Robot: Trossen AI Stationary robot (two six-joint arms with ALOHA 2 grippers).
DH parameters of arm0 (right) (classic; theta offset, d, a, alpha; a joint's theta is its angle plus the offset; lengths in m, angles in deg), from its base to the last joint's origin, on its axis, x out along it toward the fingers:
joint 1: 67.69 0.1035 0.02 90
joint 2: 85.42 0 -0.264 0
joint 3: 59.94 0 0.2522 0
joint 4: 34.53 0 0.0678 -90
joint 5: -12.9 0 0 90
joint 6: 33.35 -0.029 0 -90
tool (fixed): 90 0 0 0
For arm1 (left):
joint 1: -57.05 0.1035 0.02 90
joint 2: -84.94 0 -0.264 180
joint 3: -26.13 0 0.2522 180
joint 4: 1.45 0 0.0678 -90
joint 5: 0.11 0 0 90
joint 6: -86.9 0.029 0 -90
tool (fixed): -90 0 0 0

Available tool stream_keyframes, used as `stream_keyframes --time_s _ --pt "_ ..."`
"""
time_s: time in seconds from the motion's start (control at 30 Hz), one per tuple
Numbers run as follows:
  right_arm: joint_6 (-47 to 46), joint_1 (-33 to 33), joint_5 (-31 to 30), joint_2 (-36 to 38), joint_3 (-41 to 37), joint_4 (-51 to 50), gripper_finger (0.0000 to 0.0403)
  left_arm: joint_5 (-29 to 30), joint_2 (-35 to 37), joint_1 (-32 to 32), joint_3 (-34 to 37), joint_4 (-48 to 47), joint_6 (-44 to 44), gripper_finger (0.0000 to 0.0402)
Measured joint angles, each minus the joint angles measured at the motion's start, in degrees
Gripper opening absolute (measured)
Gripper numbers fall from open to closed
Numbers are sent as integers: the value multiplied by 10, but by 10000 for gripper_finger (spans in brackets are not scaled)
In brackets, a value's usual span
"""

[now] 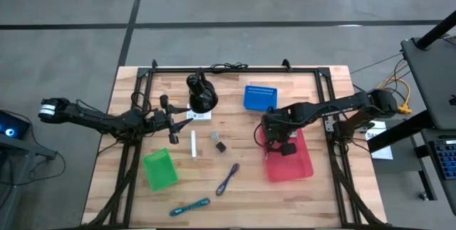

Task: Pick and place items into bin
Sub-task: Put the white charger cable into the pink bin

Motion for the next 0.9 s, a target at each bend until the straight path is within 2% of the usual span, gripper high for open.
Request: stream_keyframes --time_s 0.43,0.53,0.9 --pt "31 -39 16 61 -76 79 9 0 -2 0 0 1 0 157" --pt "48 -47 37 65 -91 98 9 0 -2 0 0 1 0 157" --pt "79 -73 37 50 -111 110 9 0 -3 0 0 5 0 157"
